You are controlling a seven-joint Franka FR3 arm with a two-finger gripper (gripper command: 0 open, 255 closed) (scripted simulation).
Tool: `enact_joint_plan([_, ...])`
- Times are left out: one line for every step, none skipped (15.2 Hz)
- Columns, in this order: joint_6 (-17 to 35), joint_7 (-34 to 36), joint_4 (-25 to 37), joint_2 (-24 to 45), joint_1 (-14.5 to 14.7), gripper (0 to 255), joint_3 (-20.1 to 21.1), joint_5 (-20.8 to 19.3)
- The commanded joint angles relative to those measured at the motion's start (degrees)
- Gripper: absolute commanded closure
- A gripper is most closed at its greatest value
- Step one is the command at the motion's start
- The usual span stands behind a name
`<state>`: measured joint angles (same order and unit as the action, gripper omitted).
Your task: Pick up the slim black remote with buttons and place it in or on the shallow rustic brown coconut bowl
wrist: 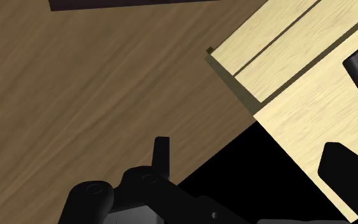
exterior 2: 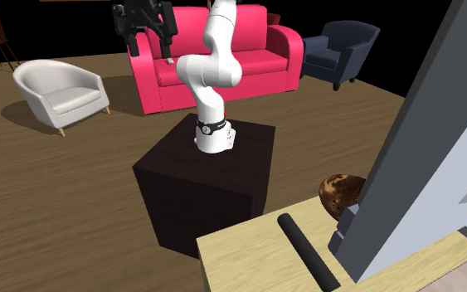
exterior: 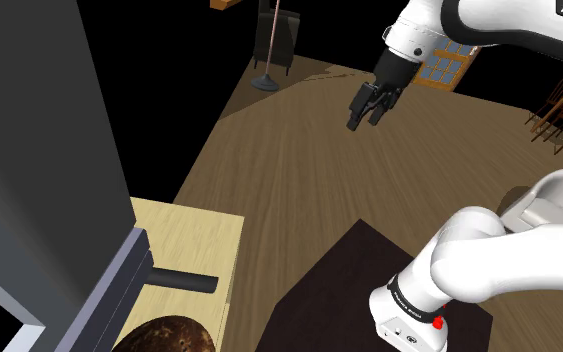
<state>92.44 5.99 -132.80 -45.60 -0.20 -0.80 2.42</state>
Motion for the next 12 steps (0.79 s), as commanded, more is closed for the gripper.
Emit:
enact_joint_plan([0.0, 0.0, 0.0, 0.0, 0.0, 0, 0.0, 0.0])
enact_joint_plan([1.41, -0.09, -0.6, 0.95, 0.59, 0, 0.59, 0.42])
enact_joint_plan([2.81, -0.19, -1.14, 1.96, 1.18, 0, 1.19, 0.84])
enact_joint_plan([4.21, -0.29, -1.63, 3.01, 1.78, 0, 1.79, 1.25])
enact_joint_plan([5.61, -0.39, -2.07, 4.11, 2.36, 0, 2.39, 1.65])
enact_joint_plan([7.01, -0.5, -2.46, 5.25, 2.95, 0, 3.0, 2.04])
enact_joint_plan([8.4, -0.61, -2.79, 6.44, 3.54, 0, 3.61, 2.42])
enact_joint_plan([9.78, -0.72, -3.07, 7.67, 4.12, 0, 4.22, 2.78])
enact_joint_plan([11.16, -0.84, -3.3, 8.95, 4.68, 0, 4.85, 3.14])
enact_joint_plan([12.52, -0.96, -3.47, 10.26, 5.25, 0, 5.47, 3.47])
enact_joint_plan([13.87, -1.08, -3.59, 11.62, 5.8, 0, 6.1, 3.79])
enact_joint_plan([15.21, -1.19, -3.66, 13.01, 6.35, 0, 6.74, 4.1])
